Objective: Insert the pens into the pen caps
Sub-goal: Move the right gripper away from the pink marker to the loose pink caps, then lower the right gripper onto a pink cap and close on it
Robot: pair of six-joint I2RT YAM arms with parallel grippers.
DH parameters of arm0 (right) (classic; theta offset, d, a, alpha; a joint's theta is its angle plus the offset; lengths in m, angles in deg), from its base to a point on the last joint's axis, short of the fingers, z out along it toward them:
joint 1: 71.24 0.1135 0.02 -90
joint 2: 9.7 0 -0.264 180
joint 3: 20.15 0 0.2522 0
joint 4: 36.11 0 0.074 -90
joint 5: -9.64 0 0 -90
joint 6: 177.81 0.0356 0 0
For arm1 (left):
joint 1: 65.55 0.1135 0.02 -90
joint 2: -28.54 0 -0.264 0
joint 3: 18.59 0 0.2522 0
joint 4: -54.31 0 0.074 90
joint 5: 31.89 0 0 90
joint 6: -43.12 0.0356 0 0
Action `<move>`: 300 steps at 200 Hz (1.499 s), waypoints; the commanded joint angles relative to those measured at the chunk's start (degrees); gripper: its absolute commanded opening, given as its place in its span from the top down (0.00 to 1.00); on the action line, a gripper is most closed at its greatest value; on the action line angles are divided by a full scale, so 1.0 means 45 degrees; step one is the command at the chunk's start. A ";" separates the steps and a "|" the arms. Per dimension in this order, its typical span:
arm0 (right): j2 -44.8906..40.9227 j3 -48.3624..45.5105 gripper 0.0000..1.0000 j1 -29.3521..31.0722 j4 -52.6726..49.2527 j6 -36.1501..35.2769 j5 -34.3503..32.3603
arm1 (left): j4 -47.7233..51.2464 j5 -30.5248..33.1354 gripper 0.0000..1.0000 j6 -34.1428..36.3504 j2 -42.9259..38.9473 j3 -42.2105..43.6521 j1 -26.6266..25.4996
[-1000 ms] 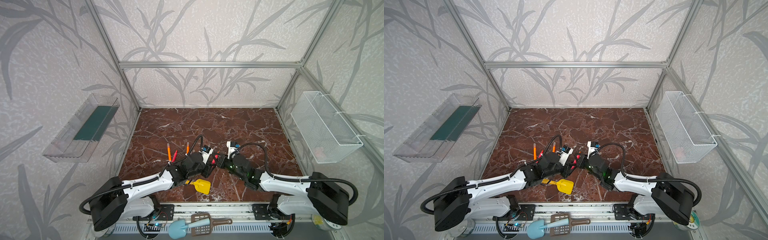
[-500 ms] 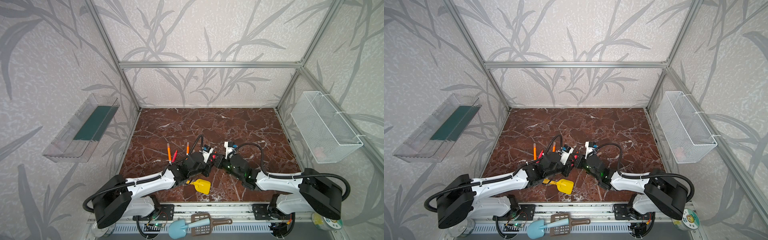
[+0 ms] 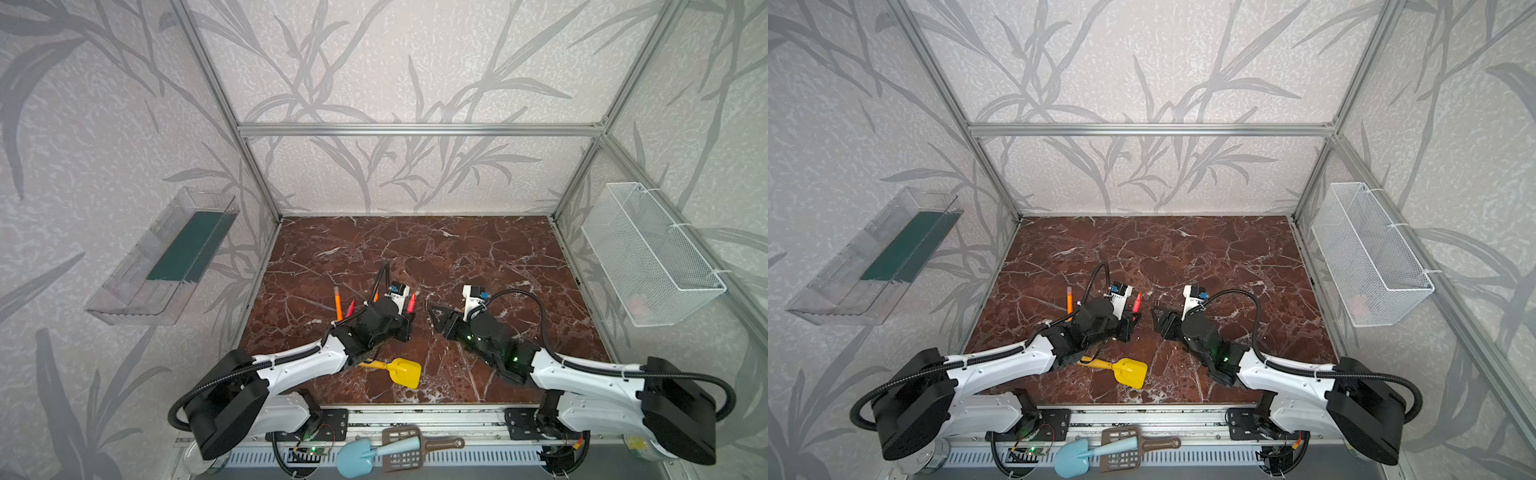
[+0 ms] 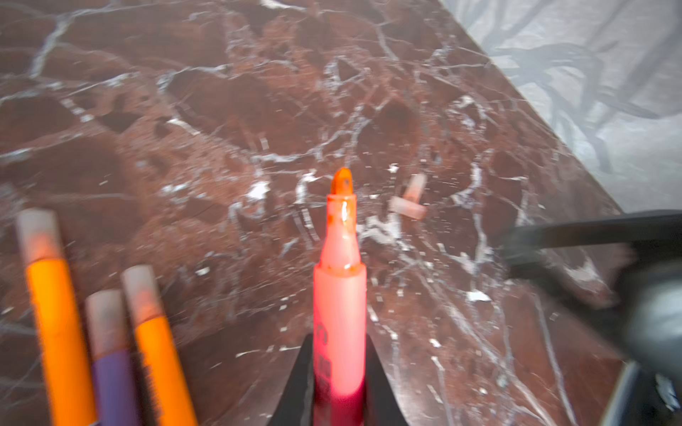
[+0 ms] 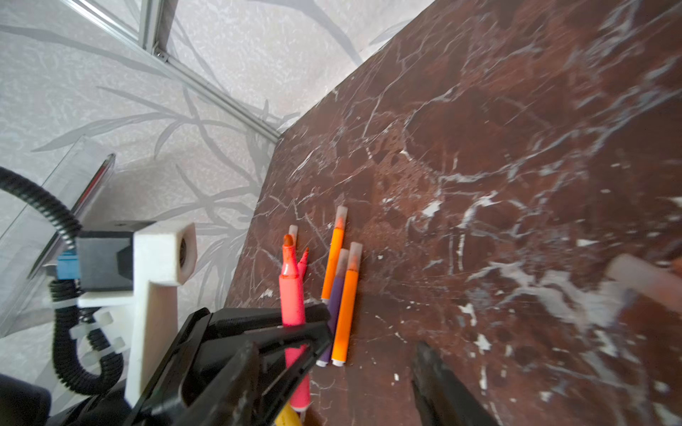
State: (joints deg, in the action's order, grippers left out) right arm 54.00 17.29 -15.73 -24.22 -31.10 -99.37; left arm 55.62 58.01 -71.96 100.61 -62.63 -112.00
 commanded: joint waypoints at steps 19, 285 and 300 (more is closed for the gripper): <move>-0.0340 0.0118 0.41 -0.0914 -0.3362 -0.1259 -0.2356 | -0.0124 -0.0146 1.00 -0.0079 -0.0547 0.0241 0.0104; 0.6326 0.3834 0.58 -0.4176 -0.5622 -0.3580 0.3152 | -0.0281 -0.0729 1.00 0.0005 -0.0084 0.0106 0.0108; 0.6217 0.3886 0.61 -0.4035 -0.5954 -0.3500 0.2907 | -0.0281 -0.0759 1.00 -0.0011 -0.0113 0.0108 0.0102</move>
State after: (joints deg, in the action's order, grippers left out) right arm 83.58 35.46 -34.95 -48.20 -48.28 -86.21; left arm 55.58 54.95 -72.03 100.15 -61.50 -111.59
